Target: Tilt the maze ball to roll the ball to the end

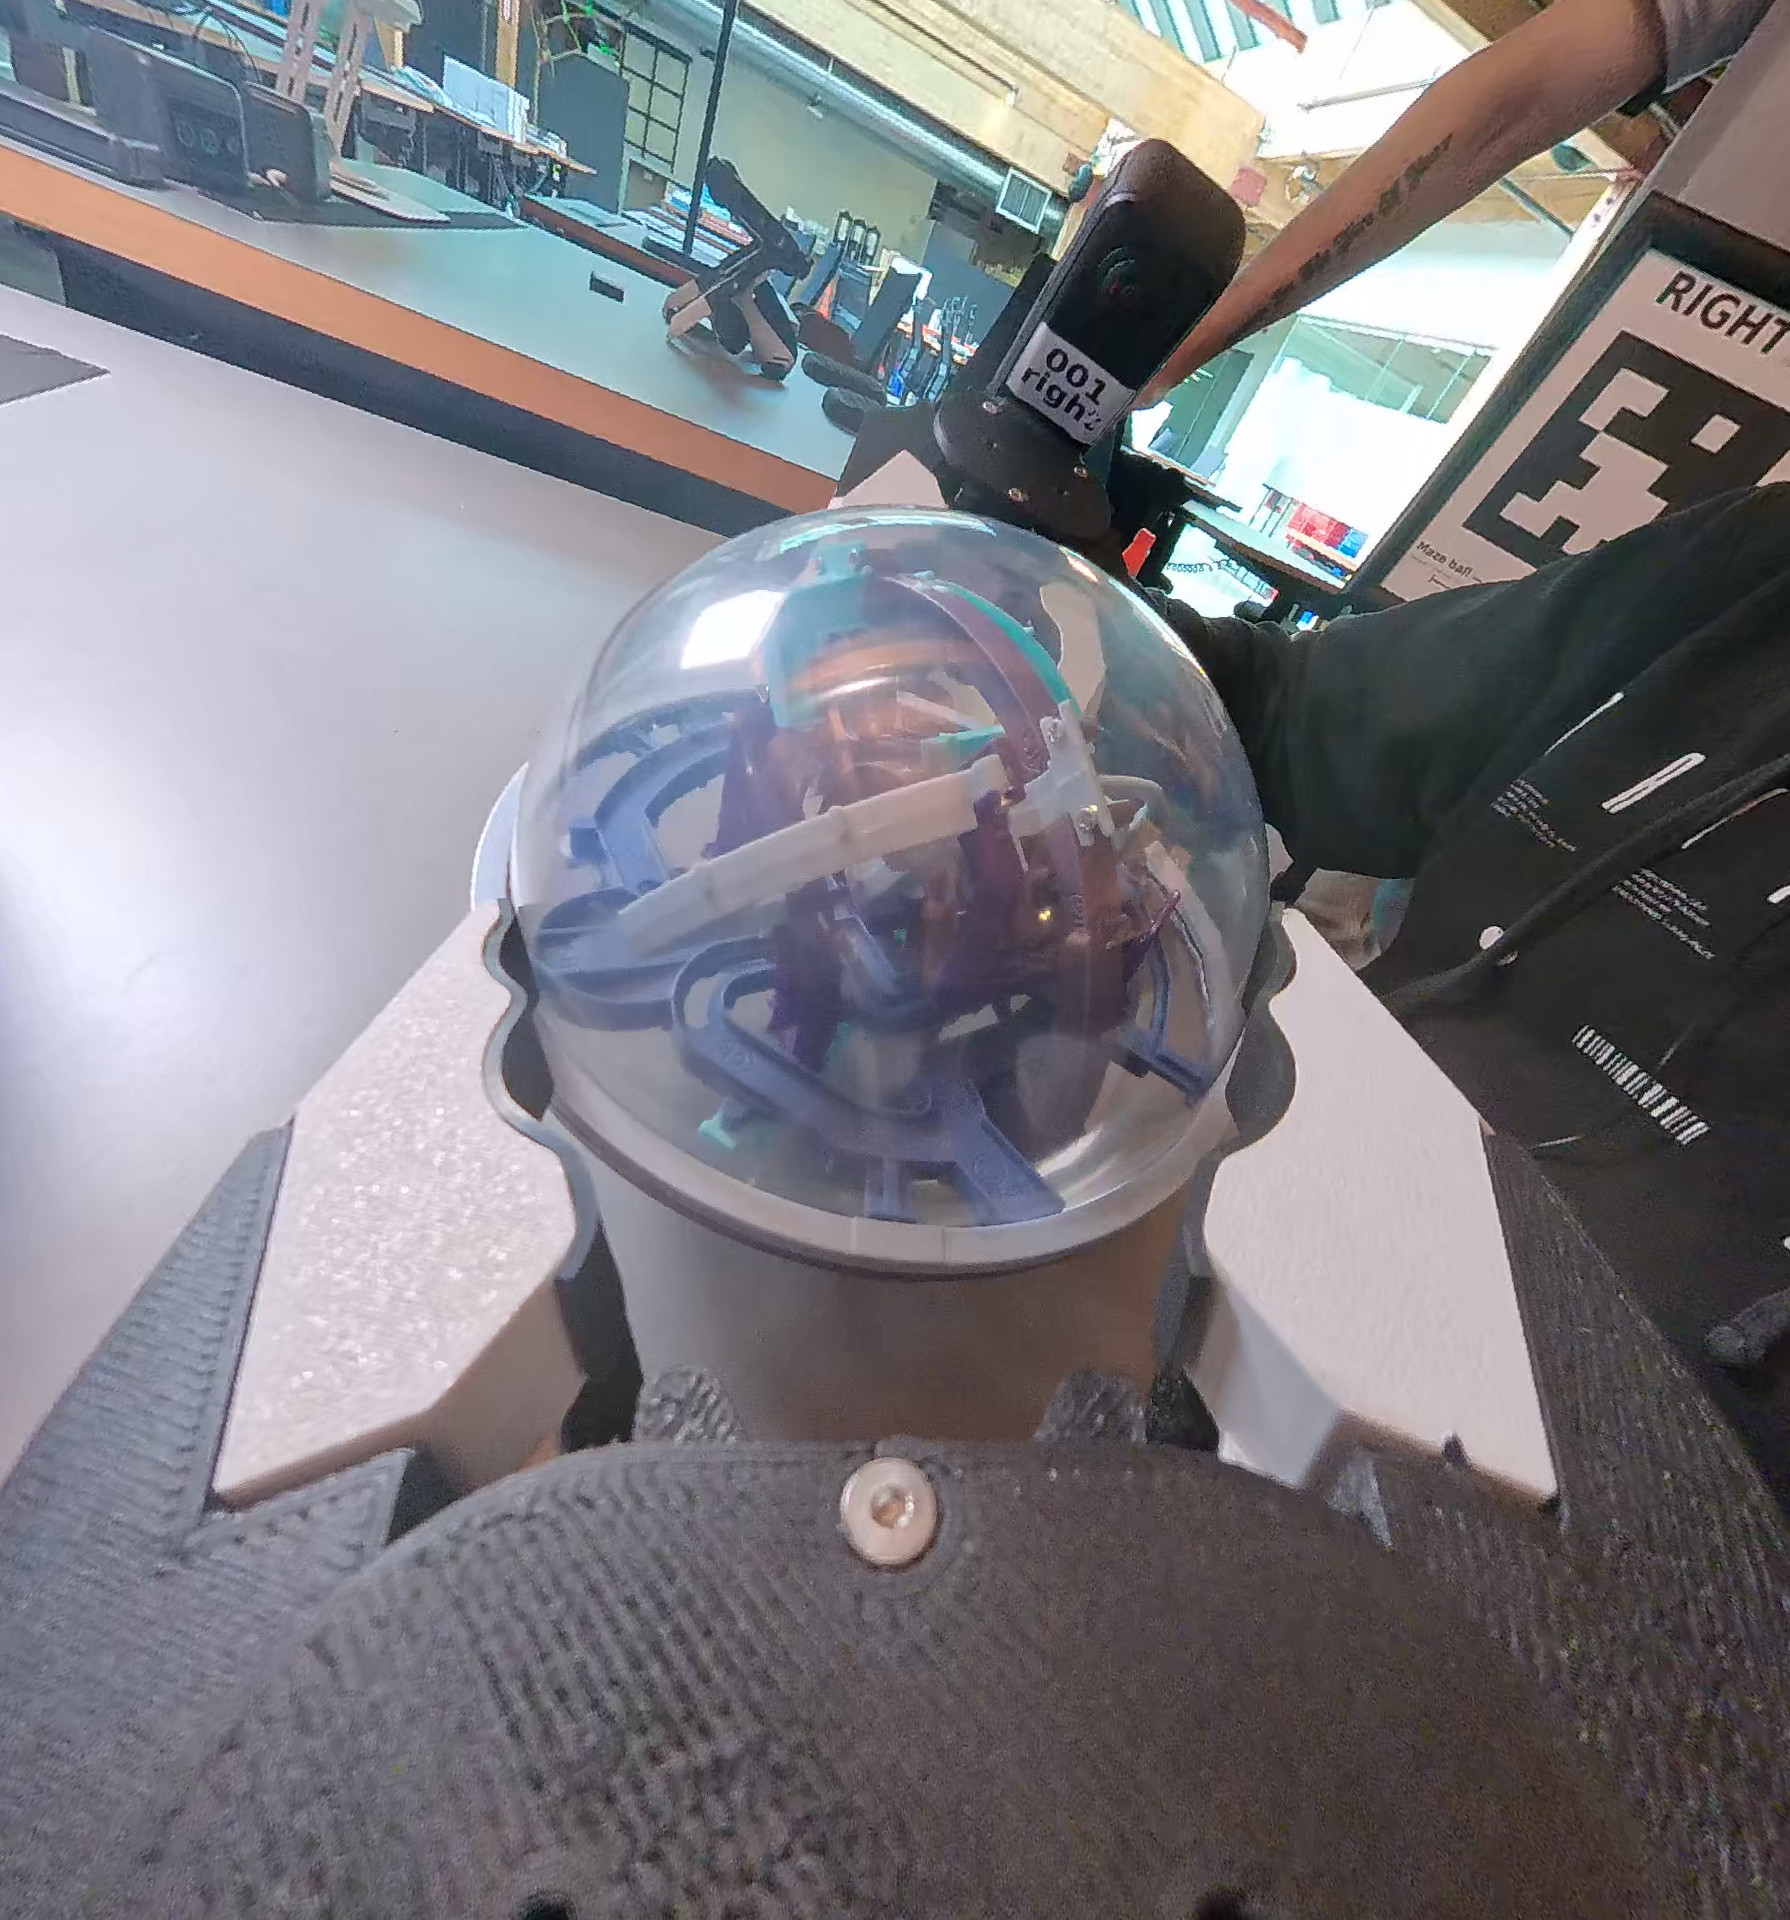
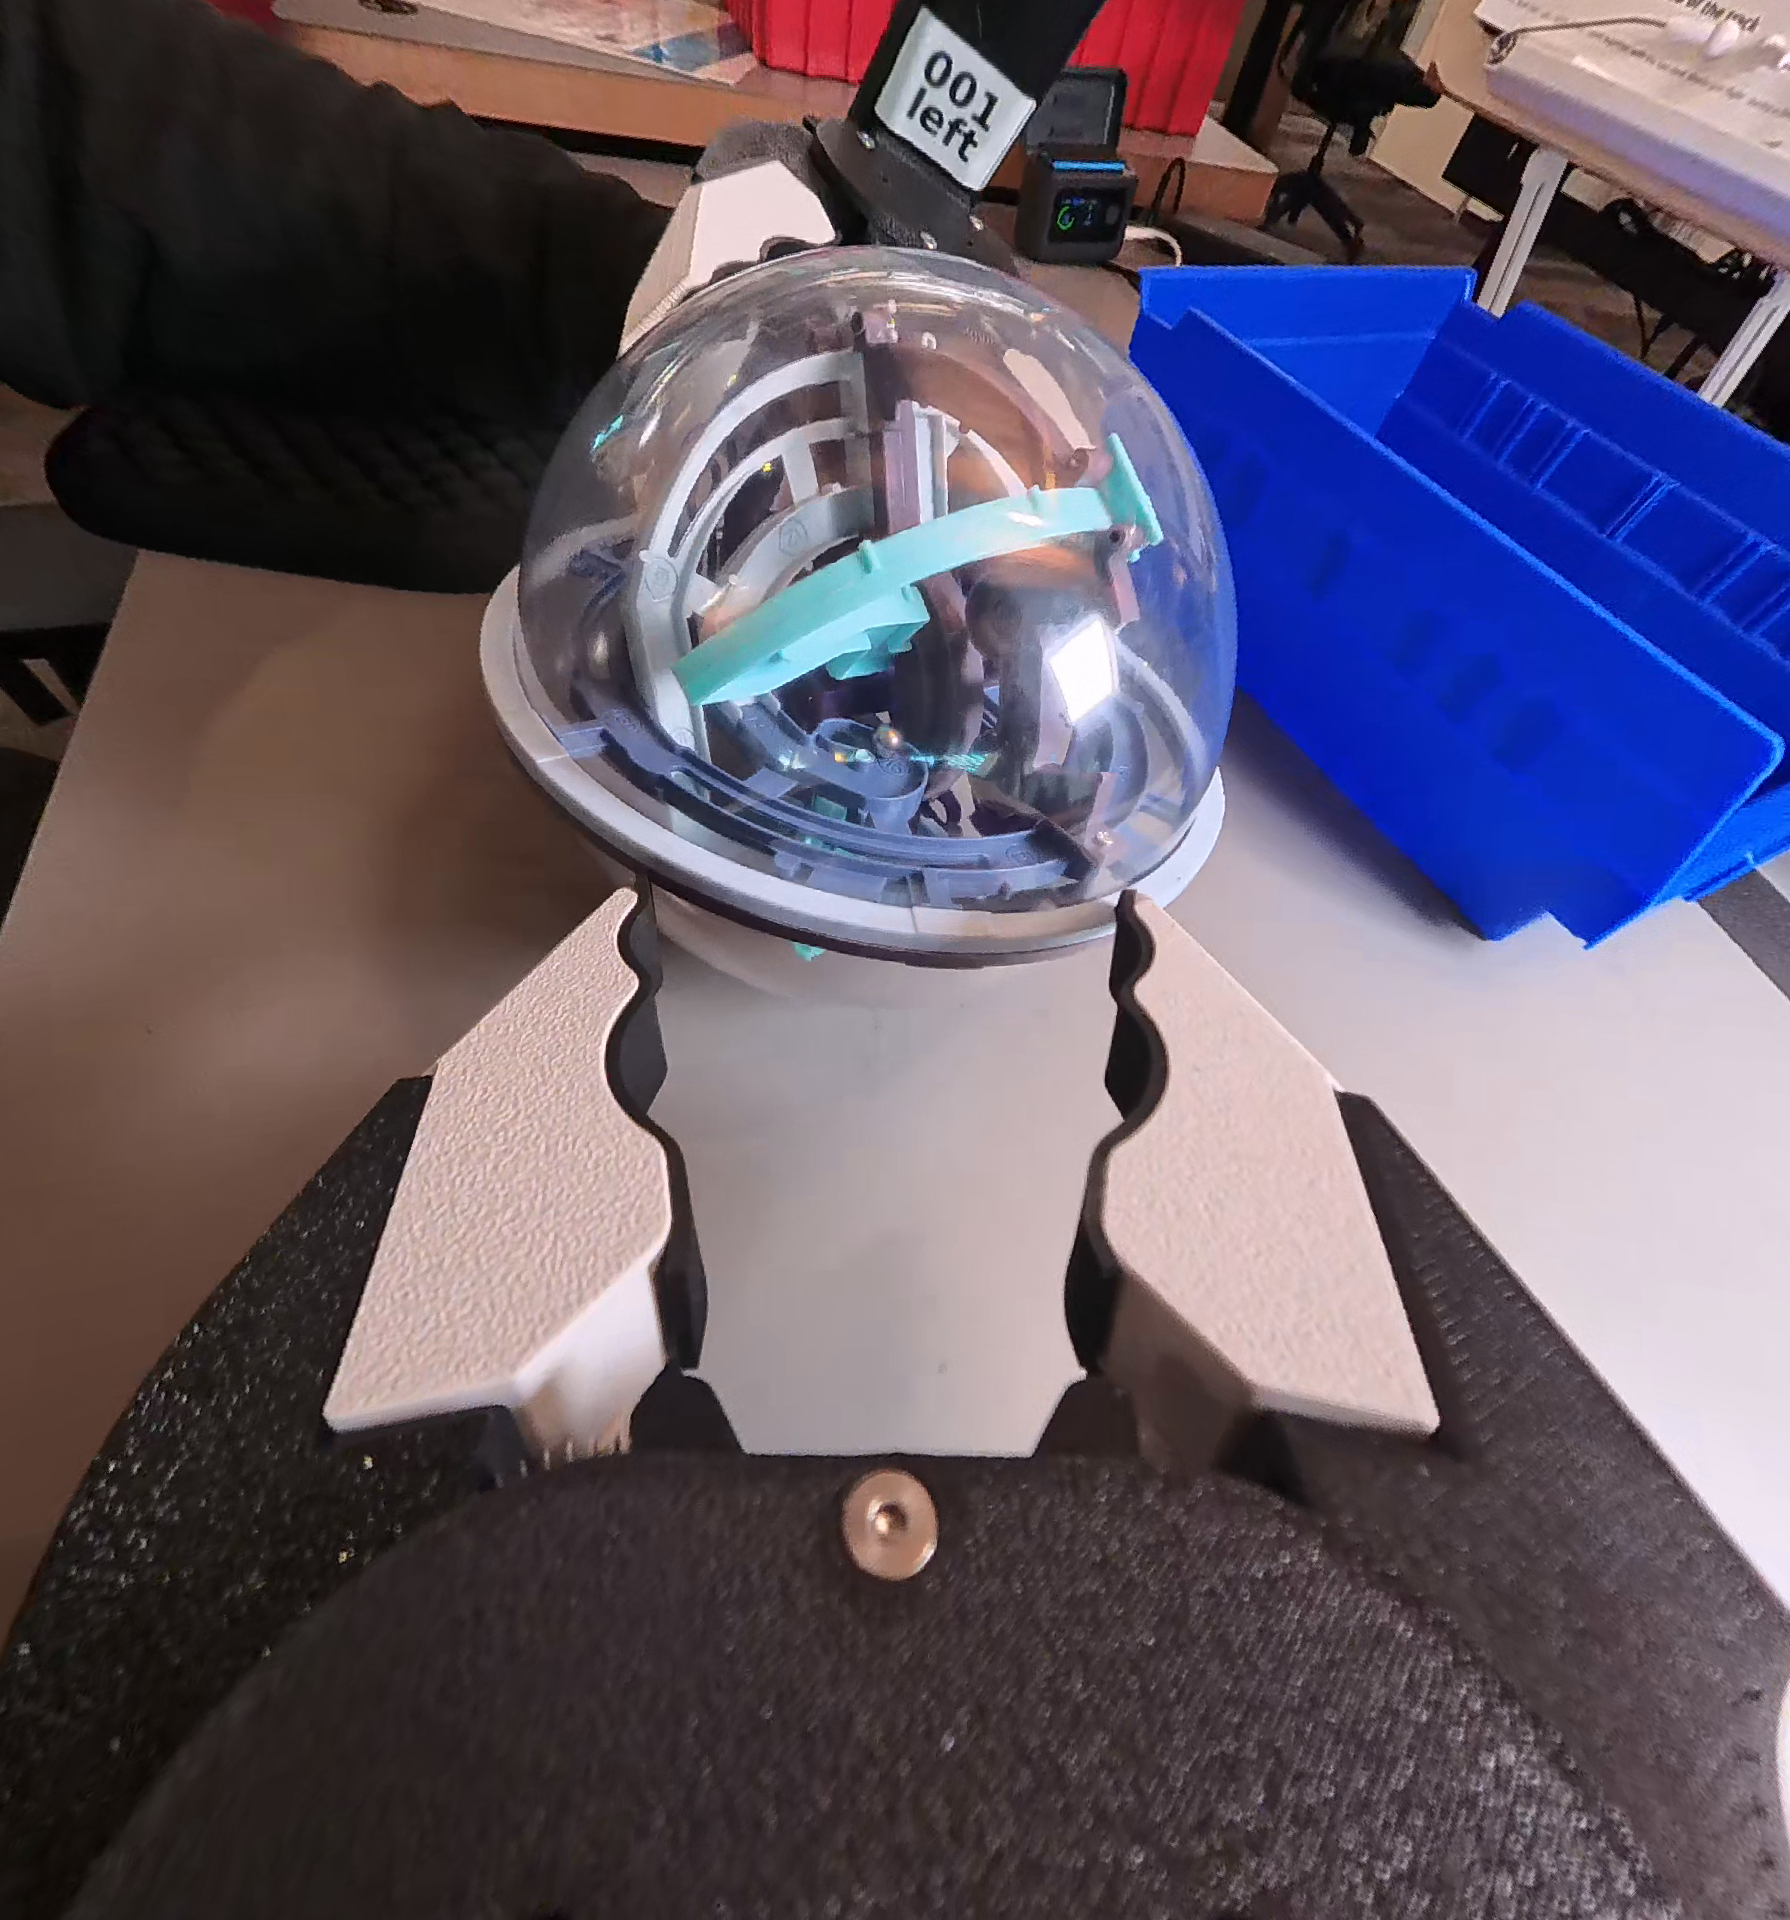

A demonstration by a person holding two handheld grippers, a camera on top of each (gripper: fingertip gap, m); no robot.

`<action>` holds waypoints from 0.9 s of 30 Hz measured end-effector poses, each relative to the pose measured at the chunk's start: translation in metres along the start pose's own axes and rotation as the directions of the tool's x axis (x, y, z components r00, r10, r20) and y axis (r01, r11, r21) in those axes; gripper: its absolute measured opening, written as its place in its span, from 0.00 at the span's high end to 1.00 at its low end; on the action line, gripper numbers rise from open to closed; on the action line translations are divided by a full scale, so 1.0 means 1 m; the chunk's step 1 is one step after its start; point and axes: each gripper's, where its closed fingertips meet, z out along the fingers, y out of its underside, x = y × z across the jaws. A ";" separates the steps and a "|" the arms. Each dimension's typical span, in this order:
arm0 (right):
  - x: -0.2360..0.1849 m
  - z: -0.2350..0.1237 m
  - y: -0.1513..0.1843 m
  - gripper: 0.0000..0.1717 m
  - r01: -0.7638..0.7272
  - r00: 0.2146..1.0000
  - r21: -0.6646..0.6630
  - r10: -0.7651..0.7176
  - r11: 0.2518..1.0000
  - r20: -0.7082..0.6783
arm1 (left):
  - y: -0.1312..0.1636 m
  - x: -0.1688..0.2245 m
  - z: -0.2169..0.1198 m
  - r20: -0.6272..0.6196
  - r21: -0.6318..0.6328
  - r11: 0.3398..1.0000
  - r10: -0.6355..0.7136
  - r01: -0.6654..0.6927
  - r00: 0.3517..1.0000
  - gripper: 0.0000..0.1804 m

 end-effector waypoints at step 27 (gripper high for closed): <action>-0.013 0.000 -0.004 0.50 0.053 0.998 -0.004 -0.053 0.999 -0.028 | 0.005 0.013 -0.001 -0.004 0.006 0.998 0.069 -0.069 0.998 0.26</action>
